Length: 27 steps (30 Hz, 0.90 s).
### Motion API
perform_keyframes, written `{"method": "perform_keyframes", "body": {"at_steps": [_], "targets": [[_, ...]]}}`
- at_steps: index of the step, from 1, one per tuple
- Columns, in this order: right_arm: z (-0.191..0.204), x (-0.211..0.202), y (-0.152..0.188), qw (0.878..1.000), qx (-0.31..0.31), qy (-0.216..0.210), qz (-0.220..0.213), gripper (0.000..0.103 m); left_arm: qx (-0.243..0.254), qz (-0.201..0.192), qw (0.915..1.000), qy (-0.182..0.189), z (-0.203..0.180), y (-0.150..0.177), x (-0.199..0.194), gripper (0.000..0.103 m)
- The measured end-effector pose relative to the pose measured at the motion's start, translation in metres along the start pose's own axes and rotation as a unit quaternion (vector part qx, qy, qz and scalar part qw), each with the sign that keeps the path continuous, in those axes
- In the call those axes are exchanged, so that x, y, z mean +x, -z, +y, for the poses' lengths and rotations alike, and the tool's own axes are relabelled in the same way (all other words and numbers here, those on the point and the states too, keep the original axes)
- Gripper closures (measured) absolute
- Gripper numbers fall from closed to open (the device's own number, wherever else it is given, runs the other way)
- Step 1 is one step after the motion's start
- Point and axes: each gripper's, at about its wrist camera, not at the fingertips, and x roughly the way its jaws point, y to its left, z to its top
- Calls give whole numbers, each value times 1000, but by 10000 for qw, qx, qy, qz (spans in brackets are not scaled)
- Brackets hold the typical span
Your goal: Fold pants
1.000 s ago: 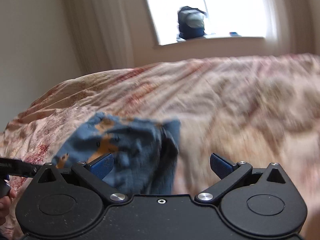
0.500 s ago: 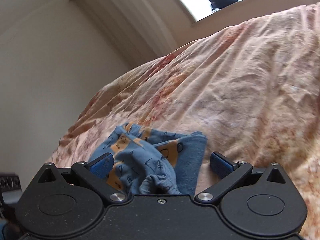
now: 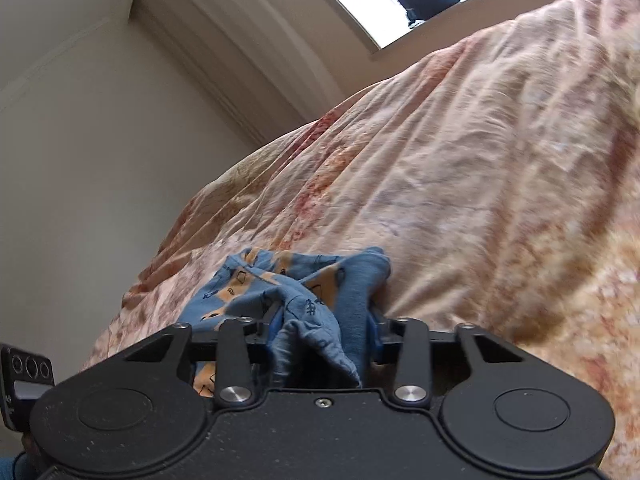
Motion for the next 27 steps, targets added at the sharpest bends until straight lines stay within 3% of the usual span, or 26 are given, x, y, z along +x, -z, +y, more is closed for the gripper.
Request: {"method": "perform_keyframes", "body": {"at_steps": [4,8,14,27], "targets": [[0,-3,5,10000,23,20,-71,66,78,122,9997,-221,0,1,3,58],[-1,-2,9,9999,2,66,-94,66,149,140,9993,-307,-2,2,5,63],[10,1,14,9988,-349,322,-108,68,315,110,9986,-404,-7,4,5,65],[13,2,17,9979,-479,405,-164,68,343,106,9986,-392,-7,4,5,65]]}}
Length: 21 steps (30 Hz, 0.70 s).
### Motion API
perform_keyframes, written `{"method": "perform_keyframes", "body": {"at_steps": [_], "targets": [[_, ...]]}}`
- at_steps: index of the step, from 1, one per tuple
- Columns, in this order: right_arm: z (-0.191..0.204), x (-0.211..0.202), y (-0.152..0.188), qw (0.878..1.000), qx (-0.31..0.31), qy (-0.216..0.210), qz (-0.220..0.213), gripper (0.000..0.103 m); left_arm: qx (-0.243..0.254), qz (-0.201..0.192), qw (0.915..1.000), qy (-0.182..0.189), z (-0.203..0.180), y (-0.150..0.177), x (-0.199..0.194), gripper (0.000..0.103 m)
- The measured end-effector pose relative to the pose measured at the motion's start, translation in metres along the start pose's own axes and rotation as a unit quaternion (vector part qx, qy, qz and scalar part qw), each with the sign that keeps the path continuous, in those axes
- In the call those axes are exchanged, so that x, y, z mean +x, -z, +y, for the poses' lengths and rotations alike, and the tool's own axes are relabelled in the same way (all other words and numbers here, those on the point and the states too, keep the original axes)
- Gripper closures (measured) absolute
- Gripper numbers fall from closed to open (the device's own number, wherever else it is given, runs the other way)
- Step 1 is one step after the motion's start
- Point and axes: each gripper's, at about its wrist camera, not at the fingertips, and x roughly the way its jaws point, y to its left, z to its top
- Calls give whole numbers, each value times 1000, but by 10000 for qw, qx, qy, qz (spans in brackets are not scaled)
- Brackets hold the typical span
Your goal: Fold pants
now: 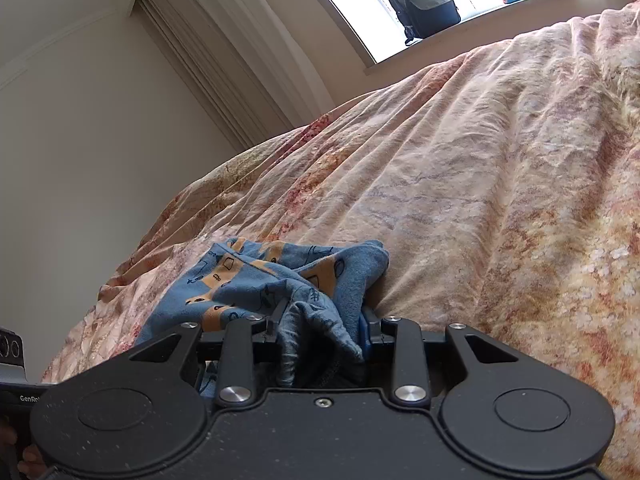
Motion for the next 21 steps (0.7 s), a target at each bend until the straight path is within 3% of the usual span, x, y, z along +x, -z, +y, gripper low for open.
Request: {"method": "perform_keyframes", "body": {"at_steps": [9,16,21], "targets": [[13,2,3,9992,-223,319,-81,72,101,-43,9999,-26,-2,0,-1,68],[51,-5,4,9907,-902,937,-392,80,398,-173,9990,-116,-12,-5,-10,79],[79,-15,-4,9821,-1419,1065,-632,83,227,-321,9992,75,-9,-15,-21,81]]}}
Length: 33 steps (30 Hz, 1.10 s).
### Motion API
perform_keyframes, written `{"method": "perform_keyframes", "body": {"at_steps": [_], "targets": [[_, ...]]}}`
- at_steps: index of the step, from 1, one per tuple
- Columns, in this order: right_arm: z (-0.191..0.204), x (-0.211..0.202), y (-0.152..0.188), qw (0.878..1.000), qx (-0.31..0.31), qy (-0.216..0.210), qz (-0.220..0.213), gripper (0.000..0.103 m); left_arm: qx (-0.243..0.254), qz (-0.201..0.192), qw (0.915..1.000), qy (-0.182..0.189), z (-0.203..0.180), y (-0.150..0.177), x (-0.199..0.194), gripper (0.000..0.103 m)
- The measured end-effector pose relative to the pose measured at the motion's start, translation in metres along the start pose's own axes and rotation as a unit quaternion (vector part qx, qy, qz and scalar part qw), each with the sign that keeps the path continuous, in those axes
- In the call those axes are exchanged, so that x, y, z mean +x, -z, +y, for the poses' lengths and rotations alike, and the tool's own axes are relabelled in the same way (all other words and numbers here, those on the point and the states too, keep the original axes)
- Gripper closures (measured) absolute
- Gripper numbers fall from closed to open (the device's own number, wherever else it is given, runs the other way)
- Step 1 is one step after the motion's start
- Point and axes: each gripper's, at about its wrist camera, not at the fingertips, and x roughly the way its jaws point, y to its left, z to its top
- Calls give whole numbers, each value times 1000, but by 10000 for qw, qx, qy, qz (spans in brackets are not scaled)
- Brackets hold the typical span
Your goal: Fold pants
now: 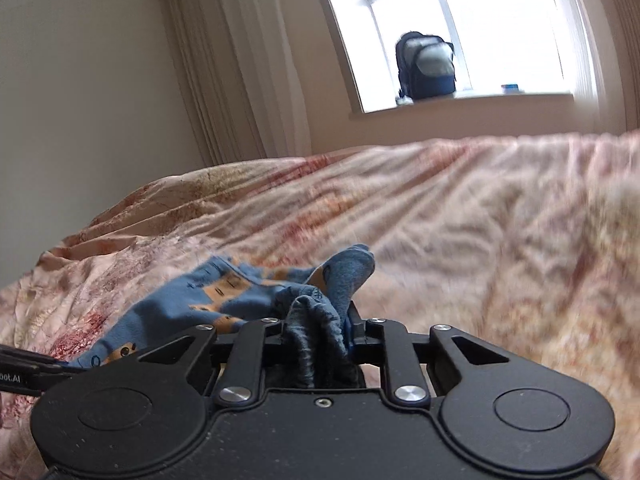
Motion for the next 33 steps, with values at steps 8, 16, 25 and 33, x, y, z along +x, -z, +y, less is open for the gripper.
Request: {"method": "perform_keyframes", "body": {"at_steps": [8,16,25,33], "targets": [[32,6,-43,9964,-666,-314,-420,84,332,-859,9949,-411,2,-31,-24,82],[61,70,-77,9911,-1178,-524,-334,84,206,-1237,9889,-793,47,-65,-8,82],[57,132,-48,9918,-1171,-227,462,84,206,-678,9934,-900,72,-46,22,82],[50,134,-43,9938,-987,-251,454,84,119,-584,9953,-760,76,-45,24,82]]}}
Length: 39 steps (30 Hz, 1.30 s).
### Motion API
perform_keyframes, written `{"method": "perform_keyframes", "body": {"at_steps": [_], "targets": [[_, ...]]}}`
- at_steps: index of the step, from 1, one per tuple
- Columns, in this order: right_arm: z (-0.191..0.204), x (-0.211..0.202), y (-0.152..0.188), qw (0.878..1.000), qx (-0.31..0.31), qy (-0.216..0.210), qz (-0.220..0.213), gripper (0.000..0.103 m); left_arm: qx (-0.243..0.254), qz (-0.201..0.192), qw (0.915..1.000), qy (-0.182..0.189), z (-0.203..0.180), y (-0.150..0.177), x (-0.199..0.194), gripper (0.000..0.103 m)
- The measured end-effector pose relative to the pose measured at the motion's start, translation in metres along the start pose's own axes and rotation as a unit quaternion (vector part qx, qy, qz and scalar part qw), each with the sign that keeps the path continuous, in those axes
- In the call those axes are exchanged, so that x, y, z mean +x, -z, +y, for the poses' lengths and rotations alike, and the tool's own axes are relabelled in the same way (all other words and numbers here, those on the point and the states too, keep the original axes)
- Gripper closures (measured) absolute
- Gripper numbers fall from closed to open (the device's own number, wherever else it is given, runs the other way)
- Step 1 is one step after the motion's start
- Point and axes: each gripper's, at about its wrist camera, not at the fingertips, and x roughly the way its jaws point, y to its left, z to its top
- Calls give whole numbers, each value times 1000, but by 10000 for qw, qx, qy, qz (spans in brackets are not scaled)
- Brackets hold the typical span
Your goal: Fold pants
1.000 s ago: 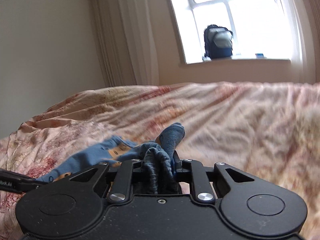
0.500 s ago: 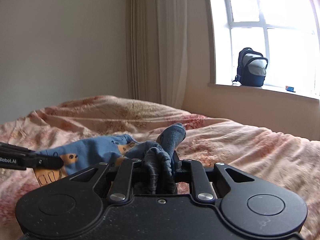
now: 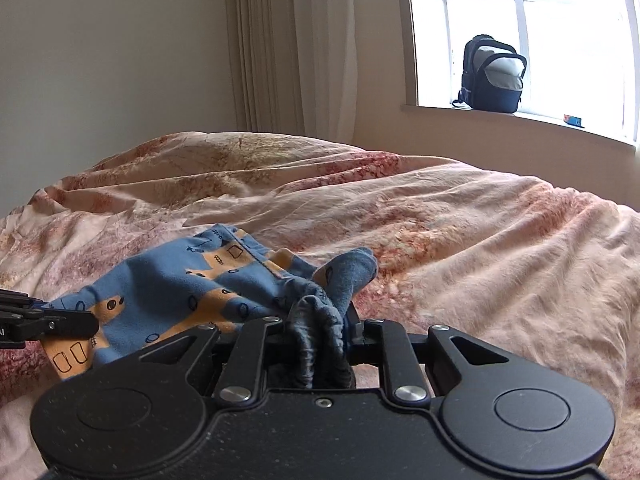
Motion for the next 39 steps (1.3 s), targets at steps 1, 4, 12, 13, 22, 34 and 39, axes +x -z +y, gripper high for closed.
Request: {"method": "perform_keyframes", "body": {"at_steps": [1,4,12,13,22,34,39], "targets": [[0,0,0,10000,0,-5,-2,84,-27,3,10000,13,1,0,0,81],[-1,-2,0,10000,65,-12,-11,82,-47,6,10000,19,2,0,0,79],[6,-42,0,9985,243,97,-481,15,-407,-251,9989,22,4,-7,-24,25],[9,-51,0,9979,272,134,-567,12,-371,-337,9987,4,2,-9,-31,18],[43,-137,6,9921,606,288,-1063,1,182,-1027,9931,-545,-18,-10,-106,0],[89,-211,27,9909,338,328,-1264,1,145,-912,9920,-865,-23,30,-171,0],[98,-220,39,9918,320,311,-1195,1,245,-713,9921,-1003,-23,50,-175,0]]}}
